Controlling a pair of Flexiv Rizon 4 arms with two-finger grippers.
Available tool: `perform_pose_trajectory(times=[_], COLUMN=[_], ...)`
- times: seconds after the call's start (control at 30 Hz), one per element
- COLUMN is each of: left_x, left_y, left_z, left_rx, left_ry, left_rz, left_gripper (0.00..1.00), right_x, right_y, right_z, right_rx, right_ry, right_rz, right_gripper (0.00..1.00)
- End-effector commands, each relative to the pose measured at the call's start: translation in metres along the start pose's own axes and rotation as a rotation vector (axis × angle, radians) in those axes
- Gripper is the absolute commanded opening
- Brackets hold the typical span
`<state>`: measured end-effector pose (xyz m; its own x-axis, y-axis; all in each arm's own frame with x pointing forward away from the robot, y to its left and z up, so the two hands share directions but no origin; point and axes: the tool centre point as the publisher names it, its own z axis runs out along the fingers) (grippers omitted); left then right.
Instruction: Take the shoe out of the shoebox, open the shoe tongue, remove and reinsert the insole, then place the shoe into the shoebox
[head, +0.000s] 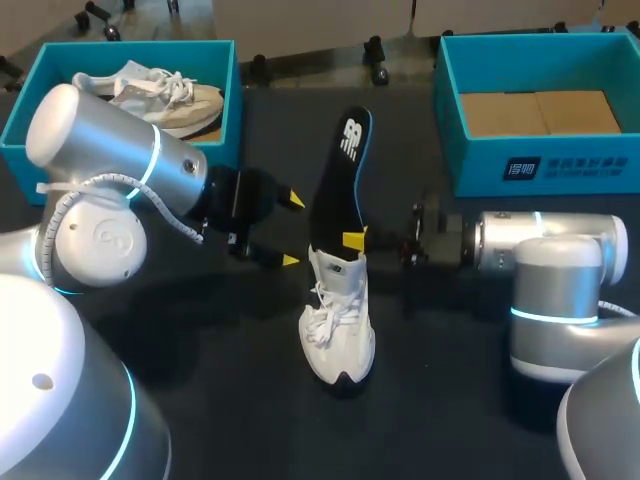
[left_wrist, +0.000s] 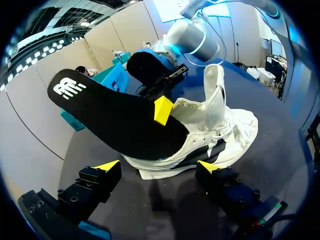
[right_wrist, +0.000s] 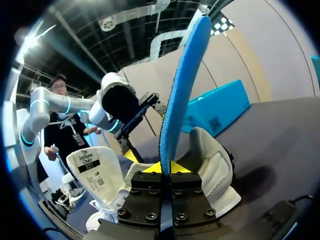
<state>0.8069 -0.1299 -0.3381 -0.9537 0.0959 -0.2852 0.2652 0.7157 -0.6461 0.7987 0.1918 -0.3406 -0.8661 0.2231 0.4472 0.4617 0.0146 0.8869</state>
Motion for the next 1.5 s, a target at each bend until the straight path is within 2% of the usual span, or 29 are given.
perform_pose_trajectory(times=[0.03, 0.33, 0.67, 0.8, 0.97, 1.13, 1.33, 1.5], left_x=[0.0, 0.0, 0.0, 0.0, 0.0, 0.0, 0.0, 0.0], left_y=[-0.001, -0.001, -0.001, -0.001, -0.001, -0.001, -0.001, -0.001], left_z=[0.001, 0.001, 0.001, 0.001, 0.001, 0.001, 0.001, 0.001], left_rx=[-0.005, -0.005, -0.005, -0.005, -0.005, -0.005, -0.005, -0.005], left_ry=[0.001, 0.001, 0.001, 0.001, 0.001, 0.001, 0.001, 0.001], left_rz=[0.0, 0.0, 0.0, 0.0, 0.0, 0.0, 0.0, 0.0], left_gripper=[1.0, 1.0, 1.0, 1.0, 1.0, 1.0, 1.0, 1.0], right_x=[-0.001, -0.003, 0.004, 0.006, 0.004, 0.002, 0.003, 0.003], right_y=[0.002, -0.005, -0.023, -0.023, -0.014, -0.01, -0.006, -0.004], right_z=[-0.005, -0.003, 0.003, 0.003, 0.003, 0.004, 0.004, 0.004], right_rx=[0.038, 0.078, 0.095, 0.086, 0.088, 0.092, 0.087, 0.083], right_ry=[0.034, 0.094, 0.099, 0.08, 0.06, 0.047, 0.034, 0.019], right_rz=[0.0, 0.024, 0.075, 0.07, 0.043, 0.025, 0.012, 0.005], right_gripper=[0.0, 0.0, 0.0, 0.0, 0.0, 0.14, 0.21, 0.23])
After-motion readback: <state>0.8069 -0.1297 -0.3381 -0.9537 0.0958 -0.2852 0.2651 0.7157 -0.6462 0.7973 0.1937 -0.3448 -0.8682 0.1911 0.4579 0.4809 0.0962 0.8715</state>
